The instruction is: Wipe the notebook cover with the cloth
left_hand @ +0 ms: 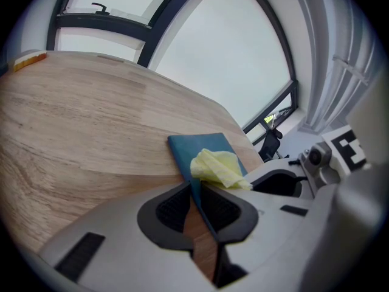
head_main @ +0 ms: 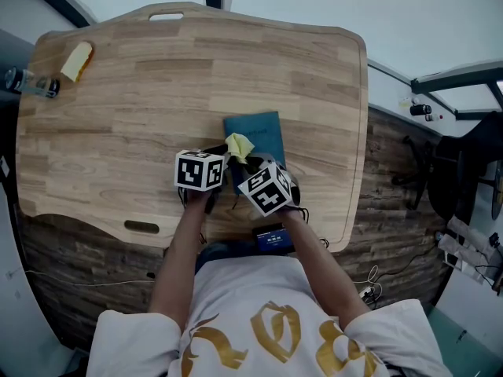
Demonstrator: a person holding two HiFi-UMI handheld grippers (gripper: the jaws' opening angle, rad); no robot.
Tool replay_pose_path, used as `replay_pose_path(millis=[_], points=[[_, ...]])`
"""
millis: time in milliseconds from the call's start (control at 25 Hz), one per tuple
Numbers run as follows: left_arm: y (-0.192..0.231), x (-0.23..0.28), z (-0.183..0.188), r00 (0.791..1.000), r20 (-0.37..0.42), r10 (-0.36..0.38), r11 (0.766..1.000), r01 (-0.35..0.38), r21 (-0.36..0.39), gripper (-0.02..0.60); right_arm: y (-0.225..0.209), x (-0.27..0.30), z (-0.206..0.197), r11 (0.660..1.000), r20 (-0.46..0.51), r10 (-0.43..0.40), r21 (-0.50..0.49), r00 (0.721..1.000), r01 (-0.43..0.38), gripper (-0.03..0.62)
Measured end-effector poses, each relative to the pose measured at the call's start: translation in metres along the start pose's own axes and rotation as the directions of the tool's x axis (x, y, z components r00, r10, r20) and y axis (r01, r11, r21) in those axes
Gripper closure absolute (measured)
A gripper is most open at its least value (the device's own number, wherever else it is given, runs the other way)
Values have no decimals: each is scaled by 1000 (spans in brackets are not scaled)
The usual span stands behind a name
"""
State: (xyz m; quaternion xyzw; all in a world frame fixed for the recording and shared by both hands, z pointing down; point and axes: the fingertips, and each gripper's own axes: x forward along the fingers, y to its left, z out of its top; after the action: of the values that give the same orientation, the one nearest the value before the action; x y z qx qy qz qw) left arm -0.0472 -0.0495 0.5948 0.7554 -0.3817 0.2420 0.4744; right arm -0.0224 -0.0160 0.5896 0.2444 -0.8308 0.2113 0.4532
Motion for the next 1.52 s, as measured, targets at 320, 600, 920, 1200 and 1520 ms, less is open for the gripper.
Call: replay_pose_path(millis=[320,600,920,1200,1520], points=[[0,0,0,1000,-5,-4,1000,4,-7,520,15,-5,-12,998,-10,40,42,999,-40,556],[1,0,-1,1000,-4,-3,1000,3,-6,520,30,-10,-23,997,-15,62,36,998,-61,556],[0,0,-1,1000,-2,0,1000,0,0,520,31,-17,-35,998,-4,52,46,999,-51,556],[0,0,-1,1000,-3,-1,1000,1,-2,520,23,-25,-47,998,-1,27,65,1000,-27,556],[-1,0,-1,1000,-2,-1,1000,1,0,520,5,-37,-63,994,1,-19,107,1000,19,556]])
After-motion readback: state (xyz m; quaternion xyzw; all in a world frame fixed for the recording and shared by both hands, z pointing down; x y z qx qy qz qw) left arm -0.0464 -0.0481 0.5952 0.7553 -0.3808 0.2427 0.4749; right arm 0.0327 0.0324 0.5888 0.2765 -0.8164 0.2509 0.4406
